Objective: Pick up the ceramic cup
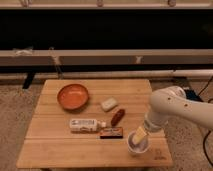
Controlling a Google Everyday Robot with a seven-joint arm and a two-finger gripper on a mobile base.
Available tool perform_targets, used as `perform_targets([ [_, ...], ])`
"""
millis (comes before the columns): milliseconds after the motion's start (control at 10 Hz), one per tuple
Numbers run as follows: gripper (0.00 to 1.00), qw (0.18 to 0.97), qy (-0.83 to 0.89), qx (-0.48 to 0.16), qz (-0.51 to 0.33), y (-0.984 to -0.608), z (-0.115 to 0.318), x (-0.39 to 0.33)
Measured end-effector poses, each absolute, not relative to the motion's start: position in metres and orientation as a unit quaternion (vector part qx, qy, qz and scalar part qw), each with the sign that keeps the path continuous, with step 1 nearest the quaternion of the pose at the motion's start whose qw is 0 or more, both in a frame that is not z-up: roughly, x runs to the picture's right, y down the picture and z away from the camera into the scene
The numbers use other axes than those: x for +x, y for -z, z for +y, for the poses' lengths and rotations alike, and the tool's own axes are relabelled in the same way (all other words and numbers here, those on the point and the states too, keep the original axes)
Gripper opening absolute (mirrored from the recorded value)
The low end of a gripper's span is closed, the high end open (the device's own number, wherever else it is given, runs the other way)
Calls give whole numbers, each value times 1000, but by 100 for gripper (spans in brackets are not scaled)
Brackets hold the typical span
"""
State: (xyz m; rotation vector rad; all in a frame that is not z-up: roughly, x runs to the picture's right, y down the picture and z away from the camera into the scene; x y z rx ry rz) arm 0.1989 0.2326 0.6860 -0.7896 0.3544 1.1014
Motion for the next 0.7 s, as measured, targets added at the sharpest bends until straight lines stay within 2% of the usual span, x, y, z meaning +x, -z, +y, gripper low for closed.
perform_targets([
  [300, 79, 752, -514, -377, 167, -694, 247, 197],
  [500, 67, 737, -511, -406, 177, -698, 256, 197],
  [700, 43, 709, -519, -447, 168, -699, 258, 200],
])
